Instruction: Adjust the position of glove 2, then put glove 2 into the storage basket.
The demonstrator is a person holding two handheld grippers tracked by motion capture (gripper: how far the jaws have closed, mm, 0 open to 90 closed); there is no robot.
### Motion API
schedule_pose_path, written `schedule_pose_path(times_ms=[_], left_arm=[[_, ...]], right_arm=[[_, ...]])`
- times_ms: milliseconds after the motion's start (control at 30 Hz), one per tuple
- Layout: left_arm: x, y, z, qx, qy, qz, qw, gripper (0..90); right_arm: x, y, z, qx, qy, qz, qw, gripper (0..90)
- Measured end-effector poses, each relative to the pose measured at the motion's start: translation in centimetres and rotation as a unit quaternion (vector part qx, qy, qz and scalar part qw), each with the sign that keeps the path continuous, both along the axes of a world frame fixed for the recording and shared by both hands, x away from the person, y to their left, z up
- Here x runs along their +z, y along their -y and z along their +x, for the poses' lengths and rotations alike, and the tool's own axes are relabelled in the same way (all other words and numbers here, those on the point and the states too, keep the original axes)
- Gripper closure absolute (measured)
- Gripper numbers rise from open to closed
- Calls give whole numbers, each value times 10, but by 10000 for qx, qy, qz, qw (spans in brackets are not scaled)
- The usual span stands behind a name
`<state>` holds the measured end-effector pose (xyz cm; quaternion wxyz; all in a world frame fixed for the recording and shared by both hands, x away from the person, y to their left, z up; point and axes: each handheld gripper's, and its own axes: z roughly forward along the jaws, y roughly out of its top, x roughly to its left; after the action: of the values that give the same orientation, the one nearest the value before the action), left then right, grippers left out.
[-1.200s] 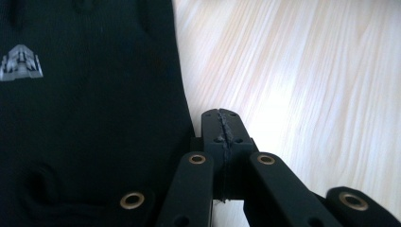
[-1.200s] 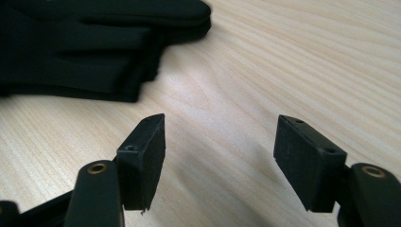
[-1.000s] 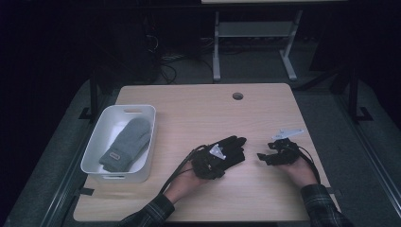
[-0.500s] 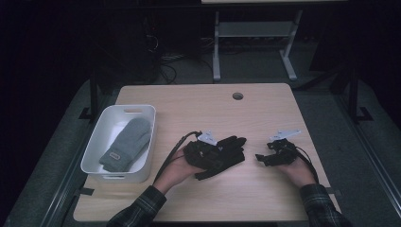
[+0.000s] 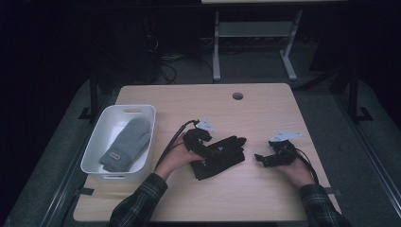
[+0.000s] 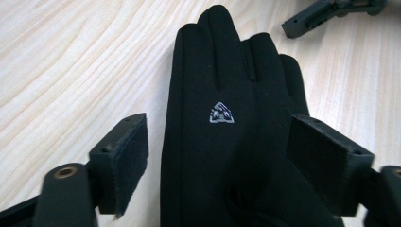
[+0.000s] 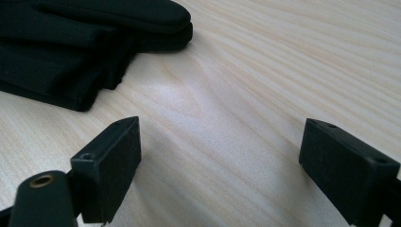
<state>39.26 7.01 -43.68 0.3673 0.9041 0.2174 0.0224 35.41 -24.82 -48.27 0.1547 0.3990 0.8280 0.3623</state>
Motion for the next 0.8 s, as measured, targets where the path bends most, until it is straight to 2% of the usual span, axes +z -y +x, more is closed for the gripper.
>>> schedule_pose_path(times_ms=[233,433,600,667,800], left_arm=[[-16,10,4,-33,-87,132,9999,155],[-21,14,3,-133,-147,250,9995,157],[-25,14,3,-111,-297,201,9993,162],[-26,13,3,-182,-373,144,9990,204],[-26,12,2,-240,-361,104,9990,253]], right_arm=[[0,0,0,5,6,-3,10000,134],[0,0,0,8,9,-5,10000,133],[0,0,1,14,21,-4,10000,131],[0,0,0,12,19,-3,10000,131],[0,0,0,8,21,-4,10000,131]])
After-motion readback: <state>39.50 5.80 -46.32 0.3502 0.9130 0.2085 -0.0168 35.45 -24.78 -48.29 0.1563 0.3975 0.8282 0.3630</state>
